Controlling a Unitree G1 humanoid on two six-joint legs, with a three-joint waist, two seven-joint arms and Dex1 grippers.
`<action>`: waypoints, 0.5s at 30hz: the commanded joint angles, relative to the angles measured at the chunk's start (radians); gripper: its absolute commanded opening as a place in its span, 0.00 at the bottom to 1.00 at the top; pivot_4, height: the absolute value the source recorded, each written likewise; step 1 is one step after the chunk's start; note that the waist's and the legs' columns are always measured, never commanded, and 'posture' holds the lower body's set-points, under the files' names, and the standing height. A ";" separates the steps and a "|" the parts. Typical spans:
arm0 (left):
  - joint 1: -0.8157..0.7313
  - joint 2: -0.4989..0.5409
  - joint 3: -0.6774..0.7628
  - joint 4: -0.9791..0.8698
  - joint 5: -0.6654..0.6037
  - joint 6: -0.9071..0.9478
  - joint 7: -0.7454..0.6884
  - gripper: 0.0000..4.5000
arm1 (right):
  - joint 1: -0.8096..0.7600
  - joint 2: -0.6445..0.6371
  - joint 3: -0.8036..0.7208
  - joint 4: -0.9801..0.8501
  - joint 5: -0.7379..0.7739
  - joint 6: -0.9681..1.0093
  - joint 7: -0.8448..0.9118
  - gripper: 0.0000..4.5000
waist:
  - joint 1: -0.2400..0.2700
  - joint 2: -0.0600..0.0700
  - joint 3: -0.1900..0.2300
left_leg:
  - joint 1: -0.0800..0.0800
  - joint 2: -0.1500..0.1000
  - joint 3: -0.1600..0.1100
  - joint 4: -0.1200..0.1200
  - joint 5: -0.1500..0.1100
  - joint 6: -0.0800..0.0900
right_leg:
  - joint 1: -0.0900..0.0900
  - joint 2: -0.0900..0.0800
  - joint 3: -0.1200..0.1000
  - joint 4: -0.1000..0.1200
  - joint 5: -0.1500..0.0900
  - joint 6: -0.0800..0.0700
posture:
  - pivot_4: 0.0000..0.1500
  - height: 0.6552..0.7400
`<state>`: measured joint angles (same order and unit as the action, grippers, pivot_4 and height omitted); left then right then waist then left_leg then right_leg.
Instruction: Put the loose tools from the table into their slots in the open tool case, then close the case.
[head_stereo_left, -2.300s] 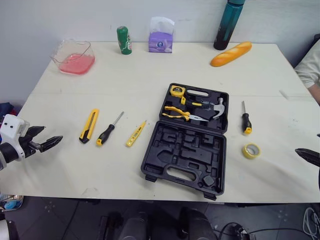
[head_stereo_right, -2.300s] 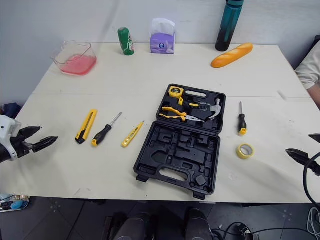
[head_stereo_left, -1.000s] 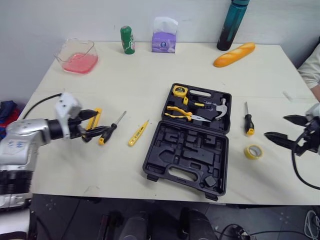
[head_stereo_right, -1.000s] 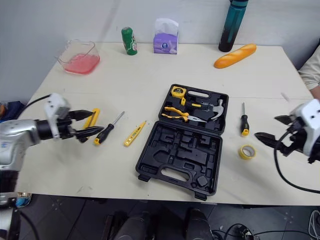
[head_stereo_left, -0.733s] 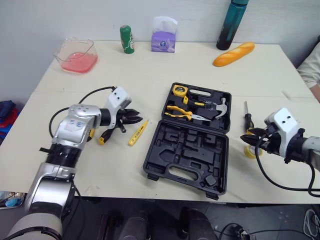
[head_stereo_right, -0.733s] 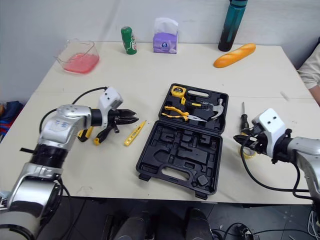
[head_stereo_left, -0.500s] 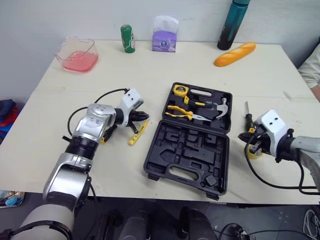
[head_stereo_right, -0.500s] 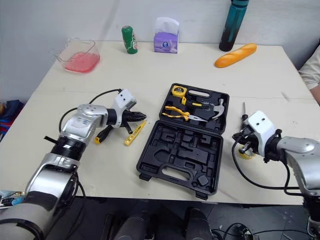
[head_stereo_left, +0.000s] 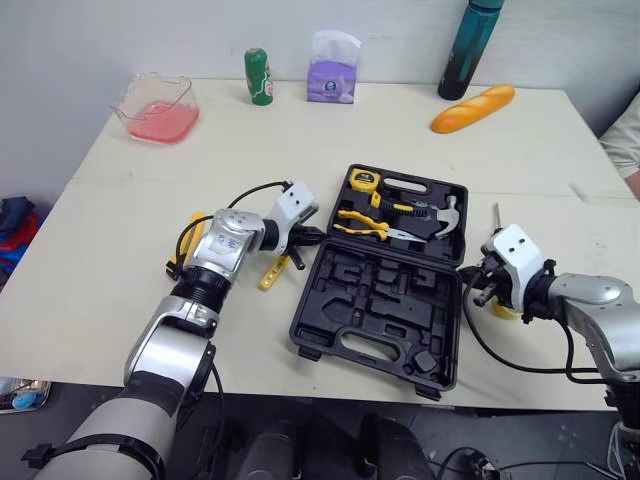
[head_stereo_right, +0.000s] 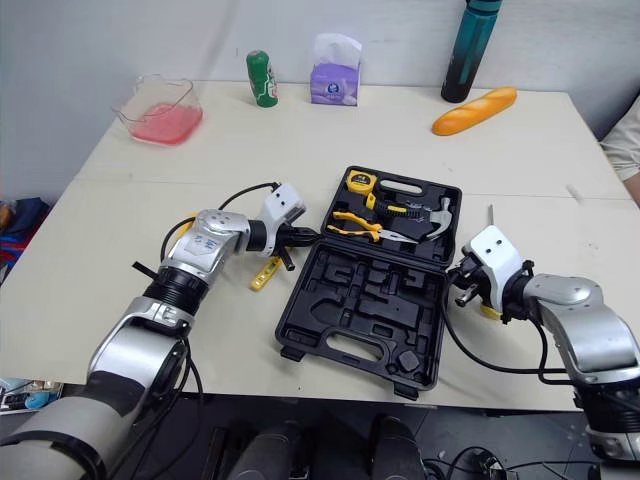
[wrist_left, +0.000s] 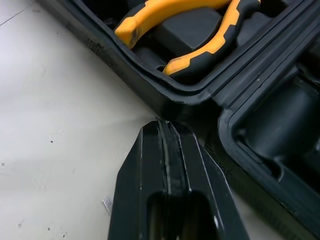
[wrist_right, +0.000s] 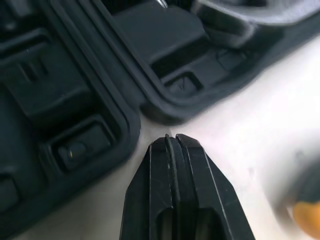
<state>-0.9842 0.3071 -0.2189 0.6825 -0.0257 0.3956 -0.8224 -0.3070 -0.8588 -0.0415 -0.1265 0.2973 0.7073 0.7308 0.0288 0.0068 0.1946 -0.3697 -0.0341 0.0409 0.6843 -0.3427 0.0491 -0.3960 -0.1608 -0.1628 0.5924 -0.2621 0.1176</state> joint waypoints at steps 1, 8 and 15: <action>-0.010 -0.022 -0.011 -0.043 0.001 0.013 -0.027 0.00 | -0.038 0.014 0.013 -0.013 -0.011 -0.014 0.004 0.01 | 0.000 0.000 0.000 | 0.000 0.000 0.000 0.000 0.000 0.000 | 0.000 0.000 0.000 0.000 0.000 0.000 | 1.00 0.90; 0.101 0.021 -0.079 -0.303 -0.025 0.161 -0.161 0.00 | -0.080 0.057 0.065 -0.032 -0.010 -0.049 0.066 0.01 | -0.009 0.000 0.000 | 0.000 0.000 0.000 -0.001 0.000 0.000 | -0.001 0.000 0.001 0.000 0.000 0.000 | 1.00 0.90; 0.202 0.058 -0.072 -0.493 -0.017 0.288 -0.116 0.00 | -0.121 0.099 0.098 -0.017 -0.048 -0.061 0.086 0.01 | -0.010 0.000 0.000 | 0.001 0.000 0.001 0.000 0.000 0.000 | 0.000 0.000 0.002 0.001 0.000 0.000 | 1.00 0.90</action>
<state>-0.7926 0.4013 -0.2512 0.2653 -0.0207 0.6704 -0.9256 -0.3858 -0.7988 0.0256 -0.0825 0.2174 0.6988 0.7817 0.0193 0.0069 0.1945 -0.3688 -0.0335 0.0415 0.6846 -0.3425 0.0495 -0.3963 -0.1604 -0.1609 0.5931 -0.2618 0.1179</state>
